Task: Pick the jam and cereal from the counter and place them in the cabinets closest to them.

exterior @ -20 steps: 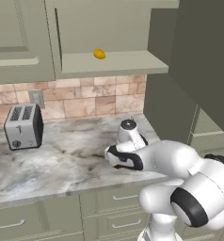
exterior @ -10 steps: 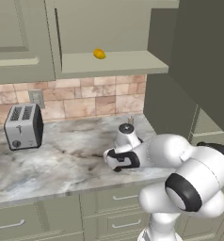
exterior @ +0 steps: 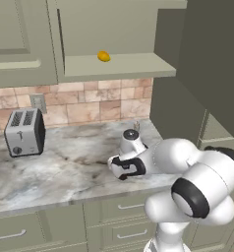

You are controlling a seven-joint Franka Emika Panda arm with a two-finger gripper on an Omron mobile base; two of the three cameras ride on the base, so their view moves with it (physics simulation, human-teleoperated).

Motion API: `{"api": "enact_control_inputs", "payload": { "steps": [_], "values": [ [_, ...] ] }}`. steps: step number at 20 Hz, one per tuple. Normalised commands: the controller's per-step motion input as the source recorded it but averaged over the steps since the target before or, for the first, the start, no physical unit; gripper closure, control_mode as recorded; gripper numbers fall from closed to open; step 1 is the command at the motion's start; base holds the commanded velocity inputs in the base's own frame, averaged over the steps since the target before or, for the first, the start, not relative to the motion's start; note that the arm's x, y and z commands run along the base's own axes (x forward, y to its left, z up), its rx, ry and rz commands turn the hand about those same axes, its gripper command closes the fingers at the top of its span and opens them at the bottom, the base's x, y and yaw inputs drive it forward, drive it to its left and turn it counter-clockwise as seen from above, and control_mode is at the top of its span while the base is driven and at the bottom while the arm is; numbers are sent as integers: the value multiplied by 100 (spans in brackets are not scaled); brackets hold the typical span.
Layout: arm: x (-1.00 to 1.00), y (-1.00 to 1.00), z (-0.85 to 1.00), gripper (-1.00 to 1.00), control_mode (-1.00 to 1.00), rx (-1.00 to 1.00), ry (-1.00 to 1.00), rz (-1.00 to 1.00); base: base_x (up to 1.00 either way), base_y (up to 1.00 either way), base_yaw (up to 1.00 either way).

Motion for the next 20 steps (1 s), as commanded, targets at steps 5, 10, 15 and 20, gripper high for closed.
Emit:
{"api": "enact_control_inputs", "payload": {
  "steps": [5,10,15,20],
  "values": [
    [0,0,34,100,-100,5,-4,-4,0,0,0],
    [-1,0,48,100,-100,4,-5,-6,0,0,0],
    [0,0,48,100,-100,4,-7,-4,0,0,0],
    [-5,0,53,100,-100,4,-11,-4,0,0,0]
  ]
}}
